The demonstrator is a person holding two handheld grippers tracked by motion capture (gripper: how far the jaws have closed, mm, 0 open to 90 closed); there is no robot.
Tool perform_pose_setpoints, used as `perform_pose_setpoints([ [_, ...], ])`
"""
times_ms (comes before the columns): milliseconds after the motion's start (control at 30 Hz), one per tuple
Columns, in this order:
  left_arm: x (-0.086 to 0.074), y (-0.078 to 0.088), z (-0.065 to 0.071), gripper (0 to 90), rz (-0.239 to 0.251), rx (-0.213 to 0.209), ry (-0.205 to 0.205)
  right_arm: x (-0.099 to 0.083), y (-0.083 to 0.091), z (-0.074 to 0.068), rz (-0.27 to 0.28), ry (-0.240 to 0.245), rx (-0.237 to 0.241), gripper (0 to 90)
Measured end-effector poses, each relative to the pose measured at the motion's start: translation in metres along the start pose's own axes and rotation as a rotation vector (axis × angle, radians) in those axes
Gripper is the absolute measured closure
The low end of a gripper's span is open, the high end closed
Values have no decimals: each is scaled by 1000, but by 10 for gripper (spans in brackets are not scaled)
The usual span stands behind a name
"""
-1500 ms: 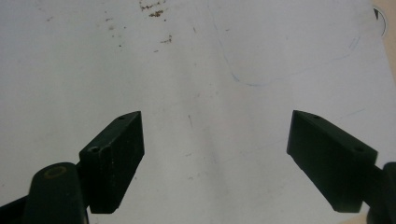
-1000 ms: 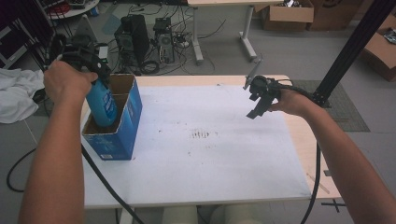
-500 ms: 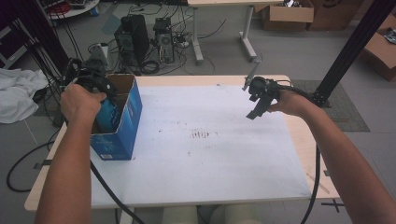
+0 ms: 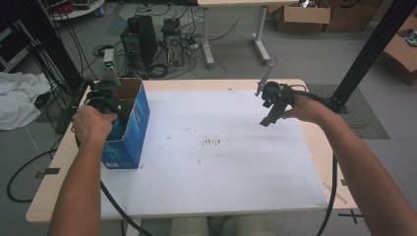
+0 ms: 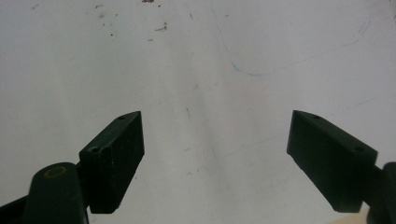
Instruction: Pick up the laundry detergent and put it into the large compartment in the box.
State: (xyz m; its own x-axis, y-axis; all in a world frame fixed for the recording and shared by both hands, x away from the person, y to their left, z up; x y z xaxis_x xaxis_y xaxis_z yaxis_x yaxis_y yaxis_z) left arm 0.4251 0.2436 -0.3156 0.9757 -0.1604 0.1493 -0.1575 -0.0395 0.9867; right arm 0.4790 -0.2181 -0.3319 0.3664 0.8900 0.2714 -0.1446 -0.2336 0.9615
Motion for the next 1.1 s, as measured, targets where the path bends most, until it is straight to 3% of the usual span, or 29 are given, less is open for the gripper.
perform_pose_setpoints([
  [1100,-3,-7,-7,358,0,-27,28,2,-3,-3,-11,3,6,190],
])
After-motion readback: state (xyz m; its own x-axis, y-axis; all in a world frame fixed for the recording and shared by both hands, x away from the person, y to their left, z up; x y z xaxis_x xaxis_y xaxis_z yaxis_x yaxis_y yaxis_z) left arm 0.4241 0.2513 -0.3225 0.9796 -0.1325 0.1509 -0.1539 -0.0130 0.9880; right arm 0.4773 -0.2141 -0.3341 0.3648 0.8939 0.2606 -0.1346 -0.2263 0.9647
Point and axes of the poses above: each handheld gripper's, and its own axes: y roughly backward along the jaws, x roughly out of its top, z roughly to its right, the point moved 4 cm from there along -y, roughly forward along the jaws, and after that the axes turned 7 degrees about -y, right-handed, at the moved point
